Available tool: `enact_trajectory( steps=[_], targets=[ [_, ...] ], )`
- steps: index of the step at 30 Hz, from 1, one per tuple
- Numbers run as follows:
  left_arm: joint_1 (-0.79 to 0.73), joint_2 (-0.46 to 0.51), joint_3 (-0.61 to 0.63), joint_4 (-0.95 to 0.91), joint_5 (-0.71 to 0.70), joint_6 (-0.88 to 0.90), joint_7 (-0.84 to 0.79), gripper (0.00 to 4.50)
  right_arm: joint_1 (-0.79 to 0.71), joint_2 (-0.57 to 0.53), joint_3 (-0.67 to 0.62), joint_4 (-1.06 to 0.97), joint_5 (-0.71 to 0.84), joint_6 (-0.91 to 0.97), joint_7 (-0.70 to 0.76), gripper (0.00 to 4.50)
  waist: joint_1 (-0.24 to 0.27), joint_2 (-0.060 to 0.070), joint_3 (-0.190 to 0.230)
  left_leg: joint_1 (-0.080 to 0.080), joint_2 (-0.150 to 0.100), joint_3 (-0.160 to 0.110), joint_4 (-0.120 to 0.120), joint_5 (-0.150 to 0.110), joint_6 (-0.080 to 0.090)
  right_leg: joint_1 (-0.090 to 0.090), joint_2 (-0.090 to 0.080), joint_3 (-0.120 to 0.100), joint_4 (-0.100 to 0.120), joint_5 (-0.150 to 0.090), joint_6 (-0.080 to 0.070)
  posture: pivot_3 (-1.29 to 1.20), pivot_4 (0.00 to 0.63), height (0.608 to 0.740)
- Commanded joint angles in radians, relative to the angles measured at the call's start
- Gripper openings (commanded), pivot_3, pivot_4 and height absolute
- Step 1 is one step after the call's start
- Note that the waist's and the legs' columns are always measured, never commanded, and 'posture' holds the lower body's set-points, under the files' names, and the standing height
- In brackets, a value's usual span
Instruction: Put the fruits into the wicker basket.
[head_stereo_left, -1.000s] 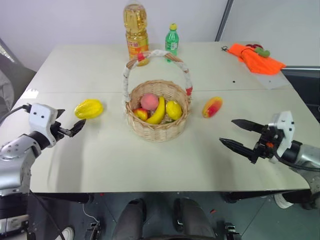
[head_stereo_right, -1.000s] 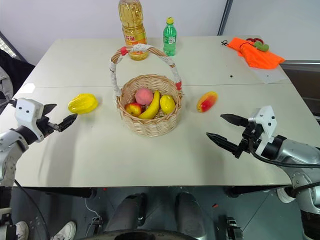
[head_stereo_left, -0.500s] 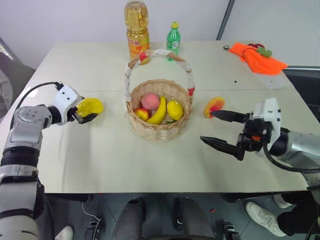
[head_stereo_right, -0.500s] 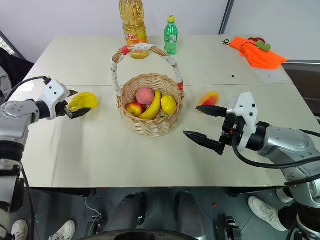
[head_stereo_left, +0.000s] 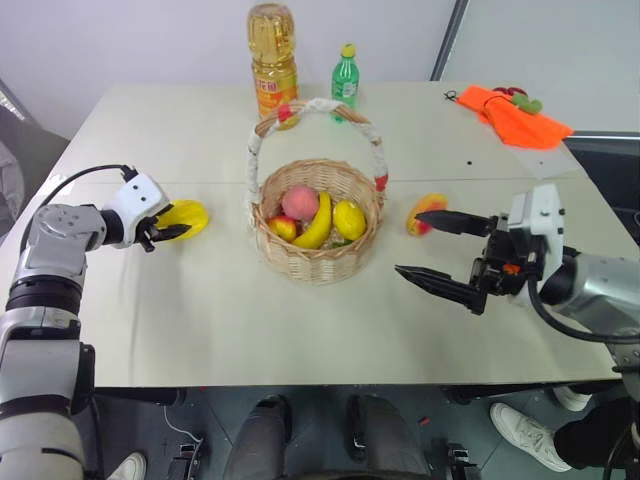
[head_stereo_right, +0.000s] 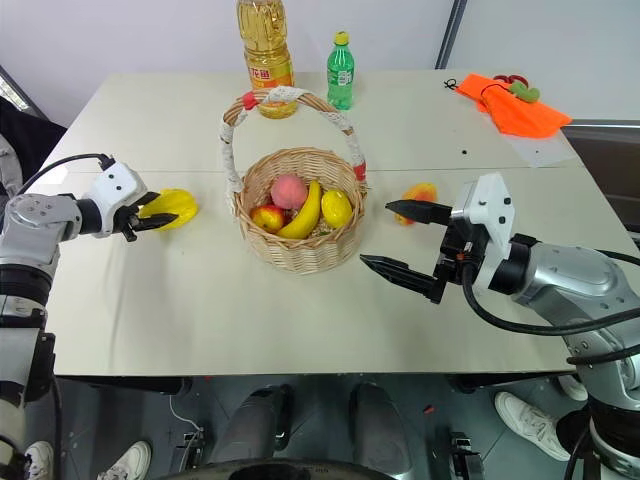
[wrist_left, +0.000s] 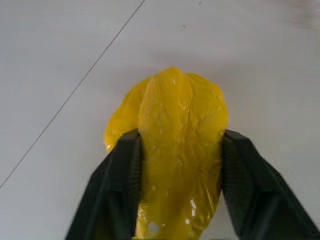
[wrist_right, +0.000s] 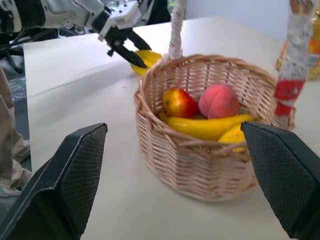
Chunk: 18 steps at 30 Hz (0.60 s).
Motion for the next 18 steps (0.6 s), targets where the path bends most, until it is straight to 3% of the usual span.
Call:
enact_trajectory(
  steps=[1, 4, 7, 11, 14, 18],
  targets=[
    [0.01, 0.027, 0.009, 0.001, 0.018, -0.019, 0.021, 1.82, -0.022, -0.006, -0.003, -0.027, 0.009, -0.019, 0.007, 4.5, -0.001, 0.0, 0.0, 0.0, 0.0, 0.0, 0.0, 0.0, 0.0, 0.0, 0.0, 0.0, 0.0, 0.0, 0.0, 0.0, 0.15, 0.74],
    [0.021, 0.032, 0.044, -0.021, -0.008, -0.012, 0.037, 1.82, -0.027, -0.008, 0.0, -0.021, 0.002, -0.023, 0.011, 4.5, -0.002, 0.0, 0.0, 0.0, 0.0, 0.0, 0.001, 0.0, 0.0, 0.0, 0.0, 0.0, 0.001, 0.0, 0.0, 0.0, 0.15, 0.74],
    [0.082, 0.062, 0.149, -0.159, -0.13, 0.098, -0.012, 1.82, -0.03, -0.017, -0.011, -0.017, -0.005, -0.026, 0.019, 4.5, -0.006, 0.0, 0.0, 0.0, 0.001, 0.0, 0.001, 0.0, 0.0, 0.0, 0.0, 0.0, 0.002, 0.0, 0.0, 0.0, 0.15, 0.74],
    [0.232, 0.111, 0.331, -0.644, -0.468, 0.538, -0.107, 1.82, -0.025, -0.033, -0.048, 0.021, -0.018, -0.034, 0.037, 4.5, -0.006, -0.001, 0.001, -0.002, 0.003, -0.001, 0.002, 0.0, 0.0, -0.002, 0.0, 0.0, 0.002, 0.0, 0.0, 0.0, 0.15, 0.74],
    [0.344, 0.122, 0.366, -1.048, -0.686, 0.77, -0.09, 1.82, -0.038, -0.016, -0.074, 0.091, -0.015, -0.05, 0.037, 4.5, 0.002, -0.001, 0.001, -0.007, 0.003, -0.002, 0.006, 0.0, 0.0, -0.004, -0.001, 0.0, 0.001, 0.0, 0.0, 0.0, 0.15, 0.74],
    [0.302, 0.049, 0.338, -1.245, -0.8, 0.904, 0.057, 1.82, -0.009, -0.007, -0.075, 0.164, -0.05, -0.087, 0.064, 4.5, 0.018, 0.001, 0.0, -0.006, 0.002, 0.001, 0.01, 0.0, 0.0, 0.001, -0.005, 0.0, -0.001, 0.0, -0.001, 0.0, 0.15, 0.74]
  ],
)
